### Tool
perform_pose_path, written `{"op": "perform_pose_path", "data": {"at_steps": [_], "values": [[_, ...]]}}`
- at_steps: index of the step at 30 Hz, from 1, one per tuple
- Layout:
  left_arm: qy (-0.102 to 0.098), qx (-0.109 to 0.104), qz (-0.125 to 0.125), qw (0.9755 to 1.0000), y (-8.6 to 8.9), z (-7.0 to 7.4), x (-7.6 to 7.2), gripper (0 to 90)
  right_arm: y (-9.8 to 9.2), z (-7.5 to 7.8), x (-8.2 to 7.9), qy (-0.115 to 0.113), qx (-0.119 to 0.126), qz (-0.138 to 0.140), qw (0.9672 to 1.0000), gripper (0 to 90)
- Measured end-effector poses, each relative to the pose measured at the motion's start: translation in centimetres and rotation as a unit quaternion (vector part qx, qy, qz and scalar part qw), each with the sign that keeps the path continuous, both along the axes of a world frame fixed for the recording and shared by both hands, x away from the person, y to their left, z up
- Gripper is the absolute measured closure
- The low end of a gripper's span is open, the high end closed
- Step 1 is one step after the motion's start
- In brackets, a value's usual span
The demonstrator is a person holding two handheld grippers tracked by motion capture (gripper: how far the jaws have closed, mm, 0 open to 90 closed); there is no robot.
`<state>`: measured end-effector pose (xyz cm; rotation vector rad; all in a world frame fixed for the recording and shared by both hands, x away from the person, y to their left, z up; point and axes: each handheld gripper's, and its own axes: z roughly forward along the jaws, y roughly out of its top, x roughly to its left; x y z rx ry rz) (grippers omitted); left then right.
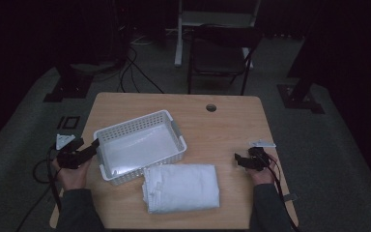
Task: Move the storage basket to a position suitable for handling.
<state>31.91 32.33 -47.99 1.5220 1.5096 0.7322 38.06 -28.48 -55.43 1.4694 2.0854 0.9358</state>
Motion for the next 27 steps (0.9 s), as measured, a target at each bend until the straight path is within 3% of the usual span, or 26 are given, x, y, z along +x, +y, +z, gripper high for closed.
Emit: {"op": "perform_pose_path", "data": {"at_steps": [3, 15, 27], "values": [[0.007, 0.007, -0.008, 0.9999, -0.5, -0.2, 0.1, 34.0, 0.3, -0.2, -0.1, -0.009, -0.017, 0.002, 0.9998, 24.4], [0.006, 0.014, -0.010, 0.9998, -1.1, -0.3, -1.1, 34.0, 0.4, -0.4, -0.2, -0.015, -0.016, 0.008, 0.9997, 20.1], [0.022, 0.024, -0.019, 0.9993, -2.3, -1.0, -2.6, 34.1, 0.4, -0.4, -0.2, -0.014, -0.017, 0.012, 0.9997, 18.9]]}}
